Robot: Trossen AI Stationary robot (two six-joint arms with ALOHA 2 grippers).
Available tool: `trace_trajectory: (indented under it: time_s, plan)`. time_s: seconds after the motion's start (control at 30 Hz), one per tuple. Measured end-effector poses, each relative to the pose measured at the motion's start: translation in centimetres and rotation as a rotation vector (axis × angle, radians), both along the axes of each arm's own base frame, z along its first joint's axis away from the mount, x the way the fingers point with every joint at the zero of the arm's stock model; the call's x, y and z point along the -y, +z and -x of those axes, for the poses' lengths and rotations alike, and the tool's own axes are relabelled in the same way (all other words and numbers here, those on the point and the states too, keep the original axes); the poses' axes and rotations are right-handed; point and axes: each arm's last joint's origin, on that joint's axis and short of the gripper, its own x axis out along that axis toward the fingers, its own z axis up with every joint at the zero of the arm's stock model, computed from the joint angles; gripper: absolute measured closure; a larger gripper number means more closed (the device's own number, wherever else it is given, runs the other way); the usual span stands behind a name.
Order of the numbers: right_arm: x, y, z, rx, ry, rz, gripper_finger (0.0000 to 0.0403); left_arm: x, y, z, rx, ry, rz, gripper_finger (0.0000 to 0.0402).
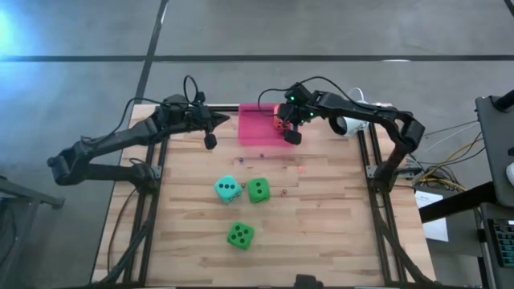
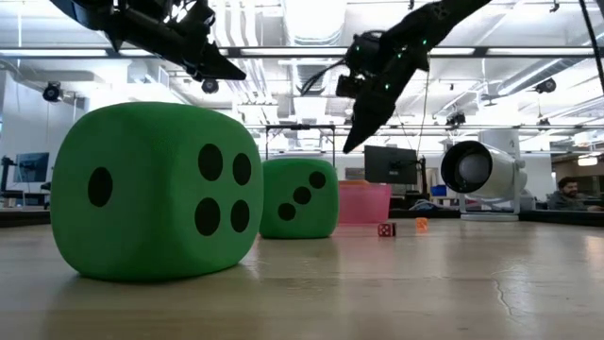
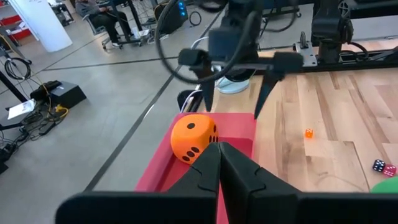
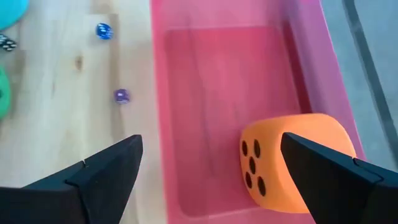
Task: Pick & Place Dice
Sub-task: Put the top large green dice into the the pink bin
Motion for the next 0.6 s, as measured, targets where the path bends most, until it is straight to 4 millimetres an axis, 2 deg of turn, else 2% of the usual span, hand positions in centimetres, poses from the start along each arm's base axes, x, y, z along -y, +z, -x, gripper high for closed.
trace_trajectory:
  time_s: [0.2, 0.6]
  plan:
    - [-3.2, 0.9, -0.8, 0.019, 0.088, 0.012, 0.0023, 0.0, -0.2, 0.1, -0.02, 0.0, 0.012, 0.0389]
    - [-9.4, 0.0, -2.8, -0.002, 0.244, -0.03, 0.0023, 0.2, -0.7, 0.2, -0.072, -0.003, 0.038, 0.039]
